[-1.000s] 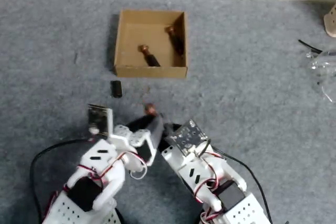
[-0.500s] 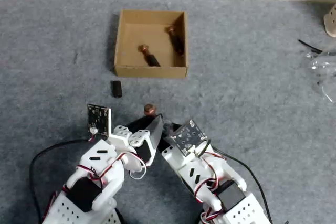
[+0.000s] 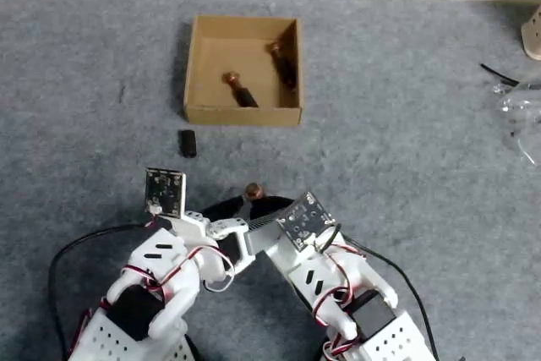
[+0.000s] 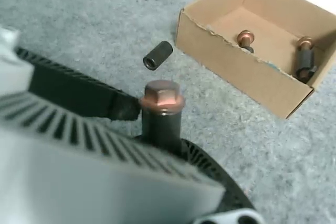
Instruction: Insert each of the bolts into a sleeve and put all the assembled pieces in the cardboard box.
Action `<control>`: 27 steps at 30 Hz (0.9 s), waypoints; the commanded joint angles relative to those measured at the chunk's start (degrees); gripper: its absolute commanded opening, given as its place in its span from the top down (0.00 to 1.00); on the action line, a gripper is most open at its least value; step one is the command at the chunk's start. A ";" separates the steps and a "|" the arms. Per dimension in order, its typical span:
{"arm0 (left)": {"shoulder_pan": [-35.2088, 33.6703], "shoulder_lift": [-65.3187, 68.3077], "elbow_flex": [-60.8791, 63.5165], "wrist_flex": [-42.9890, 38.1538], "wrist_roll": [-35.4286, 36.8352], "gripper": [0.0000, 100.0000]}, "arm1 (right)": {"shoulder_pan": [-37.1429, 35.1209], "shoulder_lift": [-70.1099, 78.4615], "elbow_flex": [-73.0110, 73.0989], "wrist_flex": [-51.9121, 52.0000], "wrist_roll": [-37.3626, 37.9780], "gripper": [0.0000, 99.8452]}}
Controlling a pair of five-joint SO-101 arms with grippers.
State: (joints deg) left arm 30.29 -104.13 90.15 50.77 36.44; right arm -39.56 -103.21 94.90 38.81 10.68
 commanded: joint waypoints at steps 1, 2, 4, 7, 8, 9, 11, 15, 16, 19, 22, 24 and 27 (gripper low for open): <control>0.92 -0.66 -4.70 0.18 3.34 0.62 | 0.84 0.13 -1.01 -0.66 0.62 1.00; 0.84 -0.66 -6.20 0.35 4.66 0.62 | 1.36 0.13 -1.01 -0.66 0.62 1.00; -0.75 -0.66 -8.92 0.53 6.24 0.62 | 2.59 0.13 -1.01 -0.75 0.62 1.00; -5.23 -0.66 -11.56 0.44 6.51 0.63 | 3.74 0.13 -1.01 -0.84 0.62 1.00; -6.73 -0.66 -12.26 0.35 6.51 0.63 | 3.74 0.13 -1.01 -0.84 0.62 1.00; -8.31 -0.66 -12.79 0.44 6.51 0.64 | 3.74 0.13 -1.01 -0.84 0.62 1.00; -11.47 -0.66 -13.41 0.53 6.51 0.70 | 3.74 0.13 -1.01 -0.84 0.53 1.00; -18.77 -0.66 -13.05 0.53 6.33 0.88 | 3.82 0.13 -1.01 -0.84 0.53 1.00; -20.00 -0.66 -13.05 0.62 6.24 0.93 | 3.82 0.13 -1.01 -0.84 0.53 1.00; -23.08 -0.66 -11.38 0.35 6.24 0.98 | 3.82 0.13 -0.92 -0.84 0.53 1.00; -24.92 -0.66 -8.57 0.26 6.15 0.96 | 3.82 0.13 -0.48 -0.84 0.53 1.00; -26.15 -0.66 -6.99 -0.26 6.15 0.96 | 3.82 0.13 0.13 -0.84 0.62 1.00; -31.43 -0.66 -5.23 -4.48 6.51 0.96 | 3.91 0.13 0.31 -0.84 0.62 1.00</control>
State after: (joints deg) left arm 3.30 -104.13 84.35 49.71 42.51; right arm -36.57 -103.21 95.25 38.81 10.68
